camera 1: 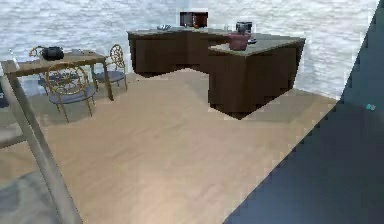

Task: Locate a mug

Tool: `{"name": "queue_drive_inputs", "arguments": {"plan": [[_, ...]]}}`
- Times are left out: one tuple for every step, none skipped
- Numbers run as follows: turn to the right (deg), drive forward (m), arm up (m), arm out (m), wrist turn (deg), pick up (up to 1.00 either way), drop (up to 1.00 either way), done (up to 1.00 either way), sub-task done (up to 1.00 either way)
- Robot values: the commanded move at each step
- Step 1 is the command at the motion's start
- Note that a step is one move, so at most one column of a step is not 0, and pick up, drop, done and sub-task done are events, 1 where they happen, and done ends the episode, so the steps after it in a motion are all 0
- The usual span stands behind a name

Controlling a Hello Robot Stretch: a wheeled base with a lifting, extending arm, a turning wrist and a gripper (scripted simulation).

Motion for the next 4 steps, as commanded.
{"name": "queue_drive_inputs", "arguments": {"plan": [[0.0, 1.0, 0.0, 0.0, 0.0, 0.0, 0.0, 0.0, 0.0], [-39.0, 0.0, 0.0, 0.0, 0.0, 0.0, 0.0, 0.0, 0.0], [0.0, 1.0, 0.0, 0.0, 0.0, 0.0, 0.0, 0.0, 0.0], [-6.0, 0.0, 0.0, 0.0, 0.0, 0.0, 0.0, 0.0, 0.0]]}}
